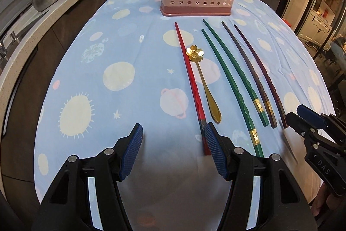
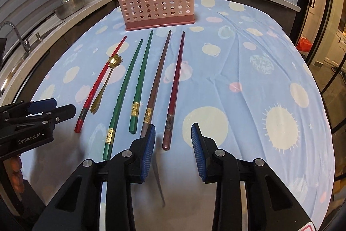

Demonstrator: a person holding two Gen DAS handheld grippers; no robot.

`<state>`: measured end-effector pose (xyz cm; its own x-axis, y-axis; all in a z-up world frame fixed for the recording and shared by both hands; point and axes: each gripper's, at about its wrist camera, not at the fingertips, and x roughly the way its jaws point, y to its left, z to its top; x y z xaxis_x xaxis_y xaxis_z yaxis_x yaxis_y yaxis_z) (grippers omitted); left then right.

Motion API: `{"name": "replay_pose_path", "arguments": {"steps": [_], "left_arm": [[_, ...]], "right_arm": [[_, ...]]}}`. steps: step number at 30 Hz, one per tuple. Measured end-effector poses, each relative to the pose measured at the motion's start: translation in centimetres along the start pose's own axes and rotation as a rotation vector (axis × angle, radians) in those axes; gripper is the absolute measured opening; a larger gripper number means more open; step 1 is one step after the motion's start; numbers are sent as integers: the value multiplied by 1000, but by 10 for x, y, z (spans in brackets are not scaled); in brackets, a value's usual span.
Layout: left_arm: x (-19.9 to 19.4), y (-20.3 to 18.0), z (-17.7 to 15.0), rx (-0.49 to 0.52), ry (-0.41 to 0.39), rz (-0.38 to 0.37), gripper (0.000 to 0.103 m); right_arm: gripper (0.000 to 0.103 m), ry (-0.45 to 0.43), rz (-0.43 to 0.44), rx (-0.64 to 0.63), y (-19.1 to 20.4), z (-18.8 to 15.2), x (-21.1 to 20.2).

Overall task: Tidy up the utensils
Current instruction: 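Grasp the bright red chopstick with the left tool while the right tool grasps a maroon chopstick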

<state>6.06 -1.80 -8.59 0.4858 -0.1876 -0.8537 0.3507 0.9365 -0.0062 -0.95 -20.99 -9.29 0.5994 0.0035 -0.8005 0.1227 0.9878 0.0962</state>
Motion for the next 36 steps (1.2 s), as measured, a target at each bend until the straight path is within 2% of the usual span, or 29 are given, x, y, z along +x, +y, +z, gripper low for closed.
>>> {"name": "replay_pose_path", "arguments": {"steps": [7, 13, 16, 27, 31, 32, 36], "left_arm": [[1, -5, -7, 11, 8, -29, 57], [8, -7, -10, 22, 32, -61, 44], [9, -7, -10, 23, 33, -70, 44], [10, -4, -11, 21, 25, -64, 32], [9, -2, -12, 19, 22, -64, 24], [9, -1, -12, 17, 22, -67, 20], [9, 2, -11, 10, 25, -81, 7]], "right_arm": [[31, 8, 3, -3, 3, 0, 5], [24, 23, 3, -7, 6, 0, 12], [24, 28, 2, -6, 6, 1, 15], [16, 27, -7, -6, 4, -1, 18], [10, 26, -5, -5, 3, -1, 17], [8, 26, -4, -3, 3, -2, 17], [8, 26, -1, 2, 2, -2, 16]]}}
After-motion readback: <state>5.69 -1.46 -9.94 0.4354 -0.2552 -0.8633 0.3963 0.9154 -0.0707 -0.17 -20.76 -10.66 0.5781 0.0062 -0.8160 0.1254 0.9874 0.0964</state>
